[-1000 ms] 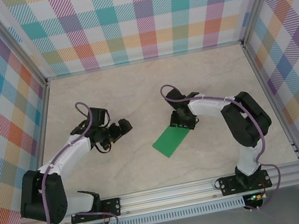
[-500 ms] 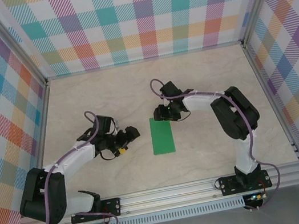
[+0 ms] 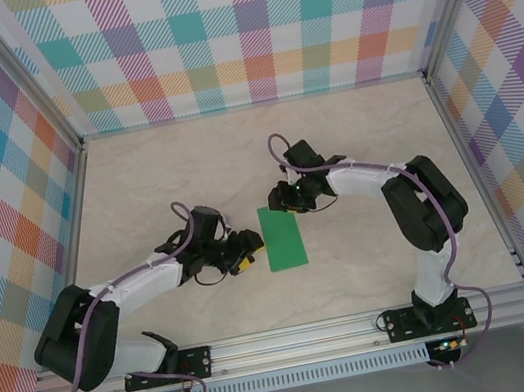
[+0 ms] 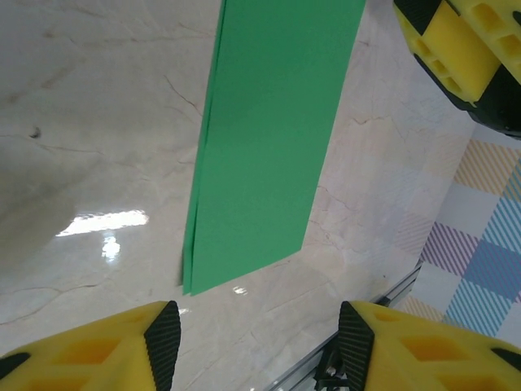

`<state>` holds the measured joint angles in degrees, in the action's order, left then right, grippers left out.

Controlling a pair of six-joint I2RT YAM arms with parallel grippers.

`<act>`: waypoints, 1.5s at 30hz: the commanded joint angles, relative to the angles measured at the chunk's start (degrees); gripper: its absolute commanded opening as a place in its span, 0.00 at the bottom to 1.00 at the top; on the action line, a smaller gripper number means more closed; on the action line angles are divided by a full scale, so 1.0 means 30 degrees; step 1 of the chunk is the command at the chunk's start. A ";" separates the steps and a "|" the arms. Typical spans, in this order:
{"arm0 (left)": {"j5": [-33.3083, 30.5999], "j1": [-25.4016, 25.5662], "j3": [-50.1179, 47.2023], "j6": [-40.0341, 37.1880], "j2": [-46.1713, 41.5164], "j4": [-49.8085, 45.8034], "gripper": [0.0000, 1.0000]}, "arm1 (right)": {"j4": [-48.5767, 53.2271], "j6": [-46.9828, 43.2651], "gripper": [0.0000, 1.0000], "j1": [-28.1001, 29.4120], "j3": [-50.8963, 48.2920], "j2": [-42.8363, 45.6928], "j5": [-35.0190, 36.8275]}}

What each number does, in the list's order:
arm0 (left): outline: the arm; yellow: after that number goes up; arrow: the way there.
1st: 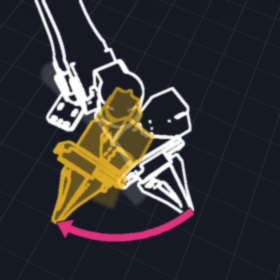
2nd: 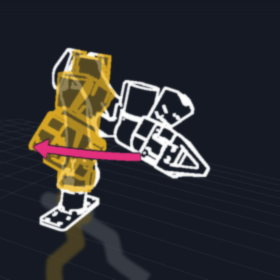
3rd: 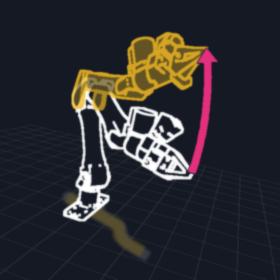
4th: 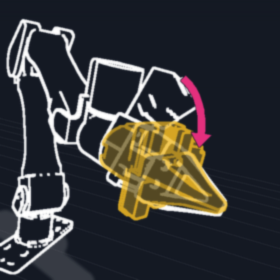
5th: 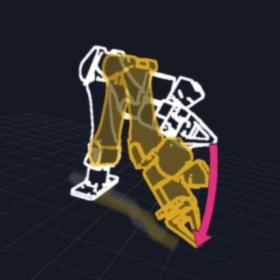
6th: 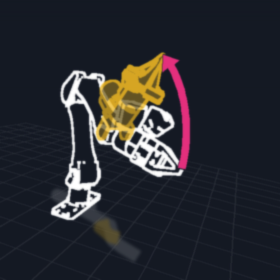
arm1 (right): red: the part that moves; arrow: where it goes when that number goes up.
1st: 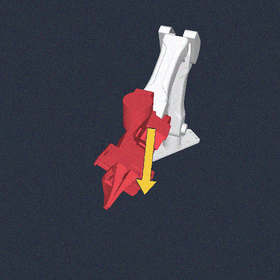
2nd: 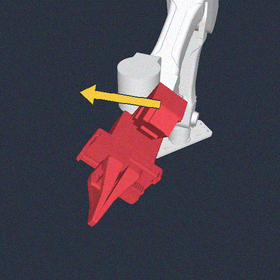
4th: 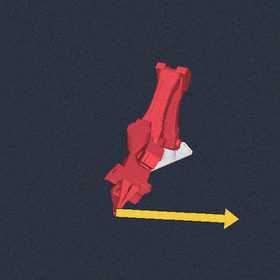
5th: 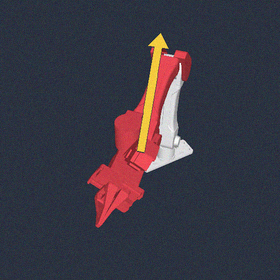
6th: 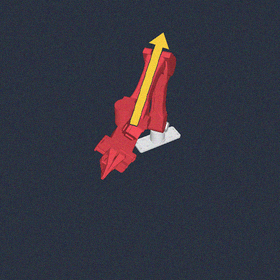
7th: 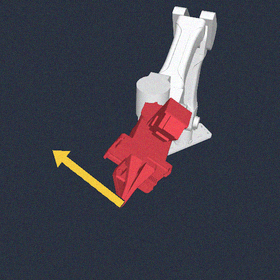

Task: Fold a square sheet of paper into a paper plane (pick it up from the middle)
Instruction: Rotate the square sheet of paper at the center of the table, then fold the triangle a second time at the center of the table.

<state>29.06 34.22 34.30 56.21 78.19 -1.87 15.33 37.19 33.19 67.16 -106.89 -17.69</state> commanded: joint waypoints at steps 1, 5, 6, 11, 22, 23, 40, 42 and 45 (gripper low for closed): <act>-0.0324 0.0723 -0.0009 0.1624 0.0811 0.1410 0.52 | -0.0039 0.0918 0.41 0.0208 -0.0627 -0.0135 -0.0590; -0.0593 0.1452 0.0236 0.2210 0.1806 0.1939 0.44 | 0.0118 0.1406 0.39 0.0303 -0.1047 -0.0547 -0.0197; -0.0736 0.1606 0.0305 0.2289 0.2024 0.1945 0.43 | 0.0123 0.1509 0.39 0.0304 -0.1154 -0.0637 -0.0007; -0.1412 0.2005 0.0427 0.2744 0.2766 0.1795 0.37 | 0.0512 0.1889 0.37 0.0254 -0.1448 -0.0902 0.0939; -0.1804 0.2359 0.0606 0.3179 0.3555 0.2274 0.30 | -0.0019 0.3473 0.36 -0.0135 -0.2679 -0.1254 0.0830; -0.1834 0.2364 0.0621 0.3179 0.3606 0.2264 0.30 | -0.0050 0.3561 0.36 -0.0164 -0.2747 -0.1290 0.0786; -0.2123 0.2597 0.1028 0.2408 0.4360 0.1264 0.26 | -0.0633 0.4068 0.36 -0.0764 -0.3488 -0.1437 0.0099; -0.2566 0.2649 0.1223 0.1929 0.4262 0.0437 0.27 | -0.0701 0.4098 0.36 -0.0806 -0.3518 -0.1487 0.0072; -0.2961 0.2865 0.1660 0.0653 0.4285 -0.0552 0.27 | -0.0792 0.4149 0.36 -0.0853 -0.3547 -0.1569 -0.0048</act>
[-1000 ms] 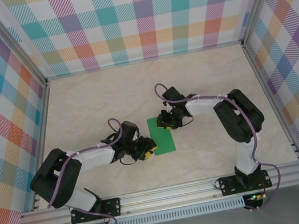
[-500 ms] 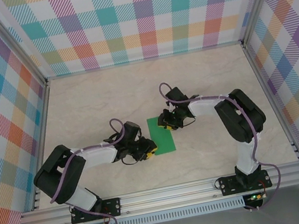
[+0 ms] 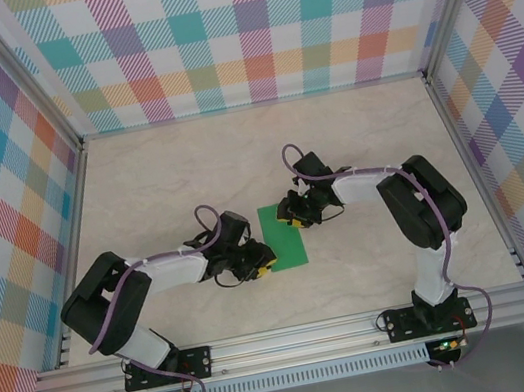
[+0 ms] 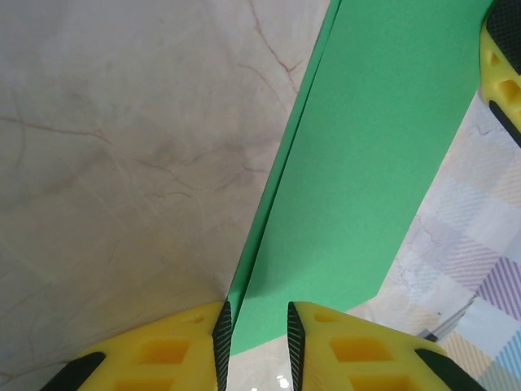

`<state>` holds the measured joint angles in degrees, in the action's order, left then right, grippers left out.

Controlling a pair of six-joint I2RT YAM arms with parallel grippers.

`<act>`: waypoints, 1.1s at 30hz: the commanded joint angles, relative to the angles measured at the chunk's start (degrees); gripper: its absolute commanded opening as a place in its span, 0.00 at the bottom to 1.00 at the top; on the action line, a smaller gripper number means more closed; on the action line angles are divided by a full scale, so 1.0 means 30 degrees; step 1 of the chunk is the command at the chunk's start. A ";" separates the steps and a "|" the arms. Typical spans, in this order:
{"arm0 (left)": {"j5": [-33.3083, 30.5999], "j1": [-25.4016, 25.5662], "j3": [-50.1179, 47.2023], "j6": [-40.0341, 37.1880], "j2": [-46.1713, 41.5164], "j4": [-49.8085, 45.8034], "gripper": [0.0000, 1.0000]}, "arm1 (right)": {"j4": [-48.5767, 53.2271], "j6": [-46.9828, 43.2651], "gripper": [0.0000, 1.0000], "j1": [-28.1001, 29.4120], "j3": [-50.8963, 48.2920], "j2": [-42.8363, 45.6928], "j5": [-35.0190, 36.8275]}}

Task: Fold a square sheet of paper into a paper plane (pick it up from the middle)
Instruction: Fold the triangle a second time at the center of the table.

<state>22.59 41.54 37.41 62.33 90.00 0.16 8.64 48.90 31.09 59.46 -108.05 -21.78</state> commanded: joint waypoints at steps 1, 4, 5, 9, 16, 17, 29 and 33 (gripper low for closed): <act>-0.0817 0.0509 0.0867 -0.1956 0.0478 -0.1664 0.27 | 0.1370 0.0241 0.36 -0.0168 -0.1012 -0.1190 0.1284; -0.0625 0.0682 0.1228 -0.2904 0.0928 -0.2037 0.27 | 0.1317 0.0279 0.36 -0.0227 -0.1041 -0.1306 0.1196; -0.0601 0.0699 0.1320 -0.3040 0.1092 -0.2126 0.27 | 0.1290 0.0264 0.36 -0.0253 -0.1041 -0.1336 0.1167; -0.0147 0.0692 0.1414 -0.3199 0.1460 -0.1571 0.28 | 0.1241 0.0306 0.36 -0.0295 -0.1122 -0.1395 0.1082; 0.0156 0.0715 0.1388 -0.3403 0.0470 -0.0053 0.28 | 0.1254 0.0335 0.36 -0.0369 -0.1217 -0.1366 0.1079; 0.0063 0.0732 0.1346 -0.3431 0.0265 0.0045 0.28 | 0.1265 0.0339 0.36 -0.0374 -0.1210 -0.1367 0.1079; -0.0397 0.0713 0.0656 -0.3084 -0.0745 0.0832 0.28 | 0.1324 0.0366 0.36 -0.0403 -0.1246 -0.1395 0.1050; 0.0313 0.0714 0.0321 -0.2833 -0.0775 0.2241 0.31 | 0.1410 0.0332 0.36 -0.0396 -0.1188 -0.1396 0.1064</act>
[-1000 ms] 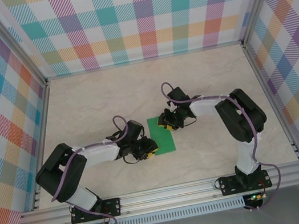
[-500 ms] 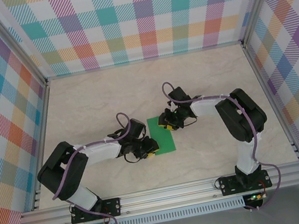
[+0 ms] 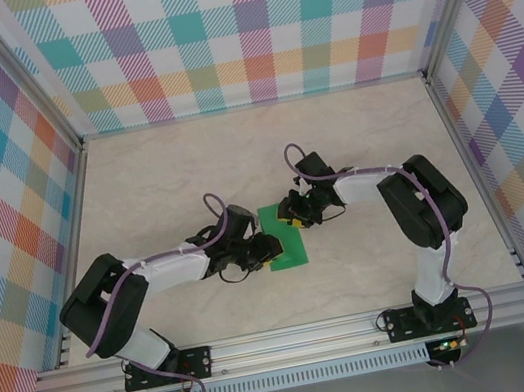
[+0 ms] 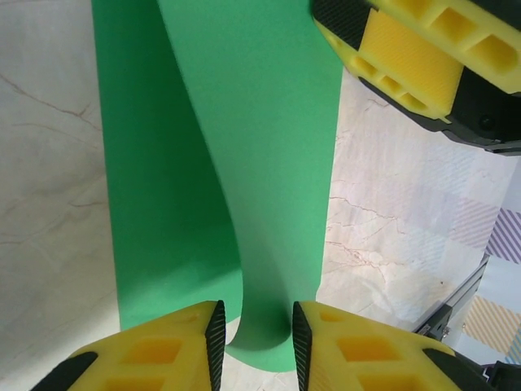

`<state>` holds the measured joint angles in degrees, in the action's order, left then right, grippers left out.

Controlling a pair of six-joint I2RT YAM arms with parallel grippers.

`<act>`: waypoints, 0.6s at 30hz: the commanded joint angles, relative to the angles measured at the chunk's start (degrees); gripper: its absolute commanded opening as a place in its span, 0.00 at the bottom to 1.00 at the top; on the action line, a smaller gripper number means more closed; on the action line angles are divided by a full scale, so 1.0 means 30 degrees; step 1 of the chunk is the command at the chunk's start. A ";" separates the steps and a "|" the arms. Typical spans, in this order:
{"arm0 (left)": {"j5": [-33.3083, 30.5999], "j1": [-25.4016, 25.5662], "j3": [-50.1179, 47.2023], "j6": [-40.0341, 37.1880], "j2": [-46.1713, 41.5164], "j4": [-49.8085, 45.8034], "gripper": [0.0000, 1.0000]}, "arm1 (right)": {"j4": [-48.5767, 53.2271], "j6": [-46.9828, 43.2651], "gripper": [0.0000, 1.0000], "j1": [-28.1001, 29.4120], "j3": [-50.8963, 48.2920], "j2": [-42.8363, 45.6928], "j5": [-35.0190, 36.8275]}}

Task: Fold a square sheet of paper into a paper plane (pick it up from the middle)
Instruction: Fold the triangle a second time at the center of the table.

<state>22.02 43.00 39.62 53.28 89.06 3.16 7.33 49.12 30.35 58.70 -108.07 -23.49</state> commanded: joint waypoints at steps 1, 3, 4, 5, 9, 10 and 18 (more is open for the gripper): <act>0.0741 0.0225 -0.0481 0.0258 -0.0447 0.1657 0.32 | 0.1834 0.0266 0.36 -0.0154 -0.0933 -0.1413 0.1647; 0.1127 0.0219 -0.0570 0.0374 -0.0413 0.2233 0.33 | 0.1870 0.0266 0.36 -0.0155 -0.0904 -0.1418 0.1618; 0.1249 0.0226 -0.0629 0.0423 -0.0418 0.2448 0.34 | 0.1875 0.0266 0.36 -0.0155 -0.0902 -0.1418 0.1625; 0.1378 0.0229 -0.0702 0.0427 -0.0403 0.2574 0.35 | 0.1891 0.0258 0.36 -0.0155 -0.0877 -0.1418 0.1642; 0.1604 0.0284 -0.0993 0.0374 0.0070 0.2804 0.39 | 0.1894 0.0237 0.36 -0.0174 -0.0816 -0.1491 0.1617; 0.1786 0.0291 -0.1197 0.0522 0.0231 0.3300 0.40 | 0.1926 0.0209 0.36 -0.0181 -0.0787 -0.1507 0.1609; 0.1451 0.0401 -0.0978 0.0281 0.0207 0.3362 0.41 | 0.2173 0.0112 0.36 -0.0212 -0.0640 -0.1531 0.1647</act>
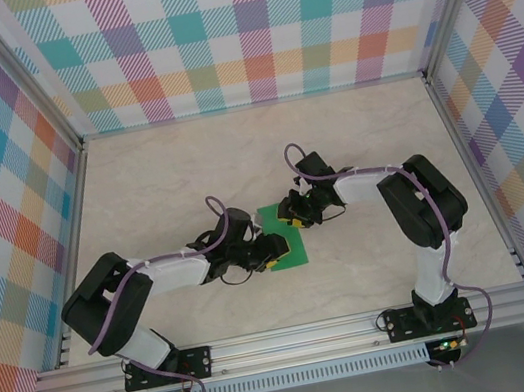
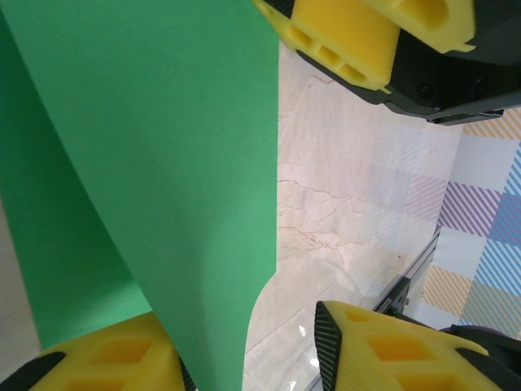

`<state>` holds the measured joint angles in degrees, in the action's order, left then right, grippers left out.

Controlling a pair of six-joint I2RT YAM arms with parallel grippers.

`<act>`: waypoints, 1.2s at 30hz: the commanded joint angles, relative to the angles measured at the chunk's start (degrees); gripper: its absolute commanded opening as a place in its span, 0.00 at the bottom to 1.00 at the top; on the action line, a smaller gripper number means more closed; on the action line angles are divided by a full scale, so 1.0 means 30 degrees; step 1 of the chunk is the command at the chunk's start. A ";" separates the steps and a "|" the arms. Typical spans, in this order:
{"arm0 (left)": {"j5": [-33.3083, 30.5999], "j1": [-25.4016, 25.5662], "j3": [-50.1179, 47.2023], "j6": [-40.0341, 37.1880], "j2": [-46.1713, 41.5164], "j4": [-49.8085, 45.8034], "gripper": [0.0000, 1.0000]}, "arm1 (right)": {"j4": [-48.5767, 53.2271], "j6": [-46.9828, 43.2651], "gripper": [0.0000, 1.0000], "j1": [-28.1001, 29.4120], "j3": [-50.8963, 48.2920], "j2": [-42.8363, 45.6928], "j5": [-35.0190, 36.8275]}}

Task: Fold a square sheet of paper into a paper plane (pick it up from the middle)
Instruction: Fold the triangle a second time at the center of the table.

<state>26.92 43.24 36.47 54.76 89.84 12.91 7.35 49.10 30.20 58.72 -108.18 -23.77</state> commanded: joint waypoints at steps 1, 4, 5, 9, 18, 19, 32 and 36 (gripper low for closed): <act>-0.0348 0.0321 0.0061 -0.0269 -0.0194 -0.0008 0.40 | 0.2191 0.0146 0.36 -0.0170 -0.0647 -0.1477 0.1748; -0.0215 0.0318 -0.0055 -0.0303 -0.0488 0.0004 0.36 | 0.2366 0.0129 0.36 -0.0192 -0.0621 -0.1442 0.1829; -0.0051 0.0308 -0.0100 -0.0295 -0.0583 0.0075 0.35 | 0.2406 0.0127 0.36 -0.0192 -0.0618 -0.1463 0.1829; 0.0518 0.0322 -0.0379 -0.0228 -0.1041 0.0979 0.31 | 0.2562 0.0135 0.35 -0.0207 -0.0529 -0.1500 0.1888; 0.0256 0.0316 0.0892 -0.0420 0.0505 0.1941 0.35 | 0.2301 0.0156 0.35 -0.0192 -0.0706 -0.1119 0.1116; 0.0275 0.0307 0.1097 -0.0463 0.0848 0.1968 0.36 | 0.2202 0.0182 0.35 -0.0213 -0.0706 -0.1046 0.0777; -0.0176 0.0277 0.1762 -0.0874 0.2619 0.2398 0.38 | 0.1597 -0.0672 0.46 -0.1681 -0.1474 0.3755 -0.1724; -0.0435 0.0292 0.1691 -0.0852 0.2665 0.2270 0.34 | 0.2332 -0.2334 0.46 -0.1737 -0.2401 0.4914 -0.1807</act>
<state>26.89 43.42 41.19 53.01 97.06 18.59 11.29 46.54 24.80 53.34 -95.20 -27.94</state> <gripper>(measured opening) 0.348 0.461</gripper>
